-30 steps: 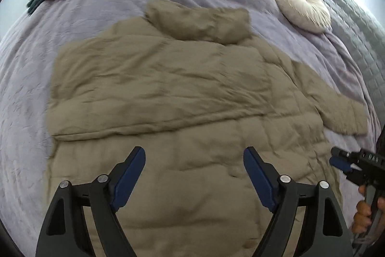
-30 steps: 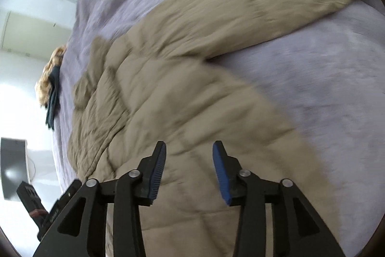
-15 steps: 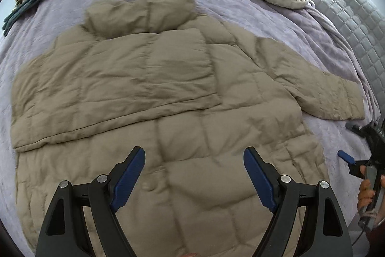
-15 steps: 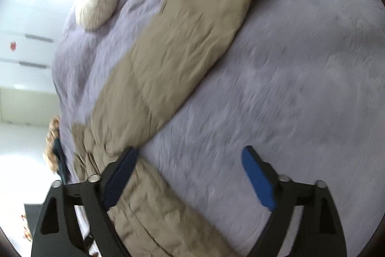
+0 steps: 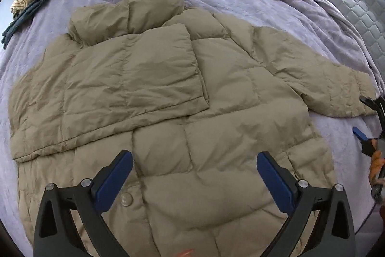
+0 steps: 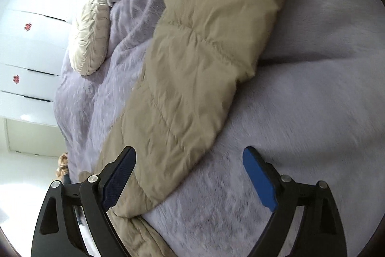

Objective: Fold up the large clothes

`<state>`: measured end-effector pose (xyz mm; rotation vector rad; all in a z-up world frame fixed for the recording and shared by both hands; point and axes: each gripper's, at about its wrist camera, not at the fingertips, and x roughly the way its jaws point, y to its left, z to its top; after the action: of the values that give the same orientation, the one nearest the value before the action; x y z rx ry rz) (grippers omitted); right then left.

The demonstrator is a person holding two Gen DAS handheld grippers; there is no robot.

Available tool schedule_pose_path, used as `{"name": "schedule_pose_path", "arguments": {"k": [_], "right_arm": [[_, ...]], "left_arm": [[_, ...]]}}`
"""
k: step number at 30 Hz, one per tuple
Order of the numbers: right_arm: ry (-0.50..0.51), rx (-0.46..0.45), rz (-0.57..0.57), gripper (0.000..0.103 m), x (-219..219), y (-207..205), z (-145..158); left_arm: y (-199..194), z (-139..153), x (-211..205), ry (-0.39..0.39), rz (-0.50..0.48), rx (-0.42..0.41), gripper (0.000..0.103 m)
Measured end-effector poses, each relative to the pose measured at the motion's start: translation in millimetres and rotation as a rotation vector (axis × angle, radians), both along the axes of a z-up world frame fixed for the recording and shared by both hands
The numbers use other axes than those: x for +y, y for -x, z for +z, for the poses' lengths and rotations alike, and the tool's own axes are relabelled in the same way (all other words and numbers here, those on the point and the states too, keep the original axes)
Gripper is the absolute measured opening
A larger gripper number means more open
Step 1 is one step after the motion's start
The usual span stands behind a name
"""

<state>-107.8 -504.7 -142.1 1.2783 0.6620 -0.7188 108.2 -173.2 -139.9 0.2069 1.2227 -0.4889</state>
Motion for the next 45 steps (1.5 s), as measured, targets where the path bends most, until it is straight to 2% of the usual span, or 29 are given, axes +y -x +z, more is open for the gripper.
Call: {"name": "schedule_pose_path", "arguments": {"k": [7,13,16,18,19,20,21,23,25,29,33,38,40,45], "right_arm": [[-0.094,-0.175,-0.122,0.093,-37,1,-13],[-0.078,-0.218,-0.108,0.092,-53,-20,-7],[-0.103,-0.228,-0.095,0.09,-55,-27,-5],[-0.163,-0.217,-0.109,0.074,-56,-31,-11],[-0.185,-0.208,-0.119,0.057,-57,-32,-13],[-0.219,-0.205,-0.139,0.046,-57,-32,-18],[-0.241,-0.218,-0.156,0.041,-57,-31,-22],[-0.268,-0.253,-0.168,0.012,-56,-34,-24],[-0.246,-0.26,-0.143,0.01,-52,-42,-16],[-0.17,-0.276,0.009,0.009,-36,-79,15],[-0.043,-0.264,0.208,0.009,-3,-136,58],[0.137,-0.219,0.486,0.009,74,-220,104],[0.237,-0.191,0.632,0.009,122,-257,119],[0.412,-0.113,0.913,0.009,228,-318,123]], "left_arm": [[-6,-3,-6,-0.029,0.009,-0.007,0.103],[-15,0,-6,-0.017,0.025,-0.011,0.103],[-18,-4,-6,-0.005,0.011,0.024,0.103],[-19,-3,-3,0.0,0.024,0.026,0.103],[-19,-2,-2,-0.002,0.034,0.02,0.103],[-21,-1,0,-0.005,0.042,0.015,0.103],[-21,0,1,-0.007,0.048,0.011,0.103],[-24,2,5,-0.024,0.061,-0.008,0.103],[-28,4,9,-0.036,0.071,-0.02,0.103],[-41,5,28,-0.047,0.108,-0.017,0.103],[-54,9,53,-0.072,0.163,-0.025,0.103],[-65,15,87,-0.084,0.219,-0.049,0.103],[-69,17,103,-0.085,0.246,-0.058,0.103],[-79,14,142,-0.074,0.315,-0.042,0.103]]}}
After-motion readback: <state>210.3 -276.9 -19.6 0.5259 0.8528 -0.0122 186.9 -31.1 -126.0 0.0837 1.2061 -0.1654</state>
